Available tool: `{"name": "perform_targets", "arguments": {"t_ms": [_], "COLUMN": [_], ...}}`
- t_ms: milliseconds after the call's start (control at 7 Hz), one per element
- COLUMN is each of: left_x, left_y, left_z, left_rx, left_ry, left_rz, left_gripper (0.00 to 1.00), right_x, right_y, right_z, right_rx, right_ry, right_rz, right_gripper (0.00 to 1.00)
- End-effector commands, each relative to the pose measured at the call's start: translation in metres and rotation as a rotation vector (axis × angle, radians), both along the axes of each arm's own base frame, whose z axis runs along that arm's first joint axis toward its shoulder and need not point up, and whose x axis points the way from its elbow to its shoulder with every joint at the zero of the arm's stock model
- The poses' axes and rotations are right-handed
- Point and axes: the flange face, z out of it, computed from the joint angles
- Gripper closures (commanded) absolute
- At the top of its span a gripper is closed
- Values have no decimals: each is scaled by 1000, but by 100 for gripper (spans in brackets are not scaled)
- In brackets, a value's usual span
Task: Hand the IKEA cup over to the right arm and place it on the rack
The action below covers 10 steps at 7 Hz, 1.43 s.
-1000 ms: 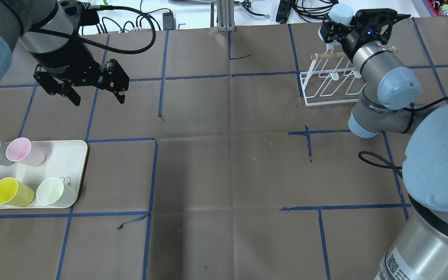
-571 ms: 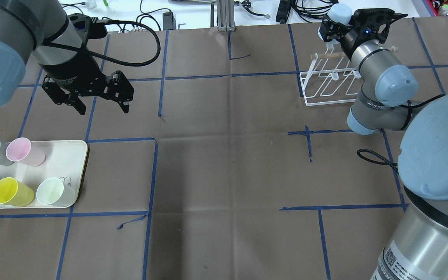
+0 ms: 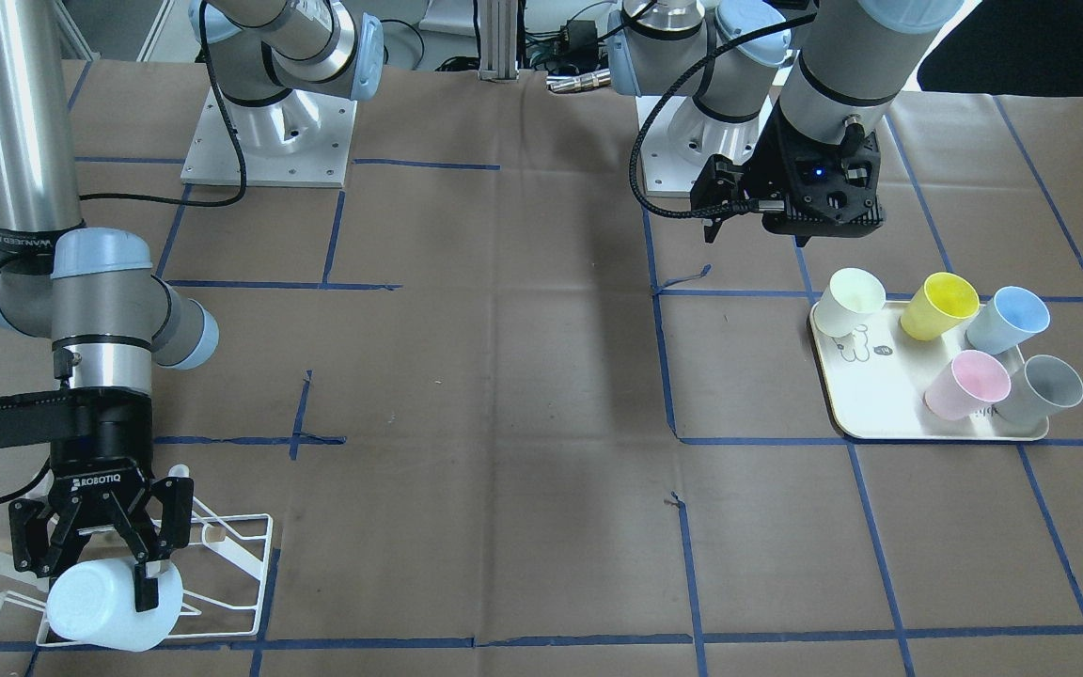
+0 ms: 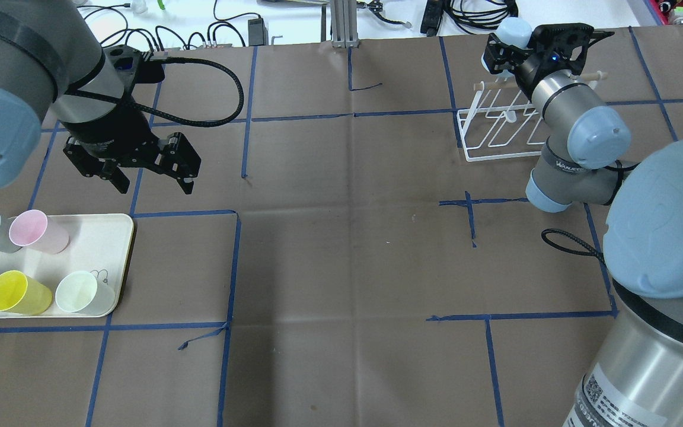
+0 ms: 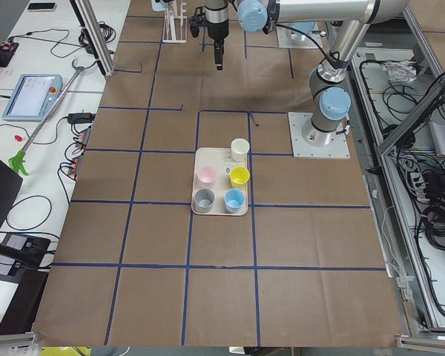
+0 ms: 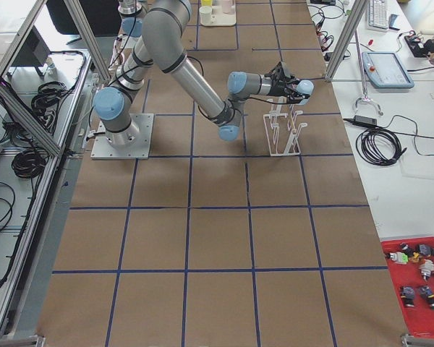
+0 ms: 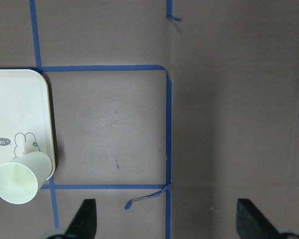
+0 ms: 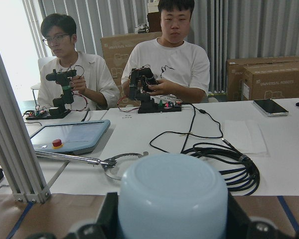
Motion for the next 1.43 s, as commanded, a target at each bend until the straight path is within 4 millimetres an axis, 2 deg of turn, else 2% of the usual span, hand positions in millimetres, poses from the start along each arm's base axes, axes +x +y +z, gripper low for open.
{"name": "perform_targets", "arguments": {"t_ms": [0,143,286,429,571,714,857,1143,1286], "left_x": [35,69,104,139,169,191,199,190,187], "left_y": [4,9,13,16,22,28,39,59,65], "left_z": [-12,-15,-26,-42,-58,-70,-80,-94,-111], "left_rx": [30,33,48,30,23,24,39,27,10], "left_ry": [13,22,37,38,46,51,61,54,46], "left_rz": [-41,-29,-22,-16,-37,-3,18,11,10], "left_gripper": [1,1,1,1,1,1,2,3,3], "right_x": [-1,-1,-1,-1,-1,-1,0,0,0], "right_y": [0,0,0,0,0,0,0,0,0], "right_z": [-8,-9,-9,-9,-8,-8,-8,-8,-5], "right_rx": [14,15,15,15,13,16,16,18,13], "right_ry": [4,3,3,4,7,1,-1,-3,-3], "right_rz": [1,1,2,-1,0,0,1,1,0], "right_gripper": [80,80,80,68,25,1,0,0,0]}}
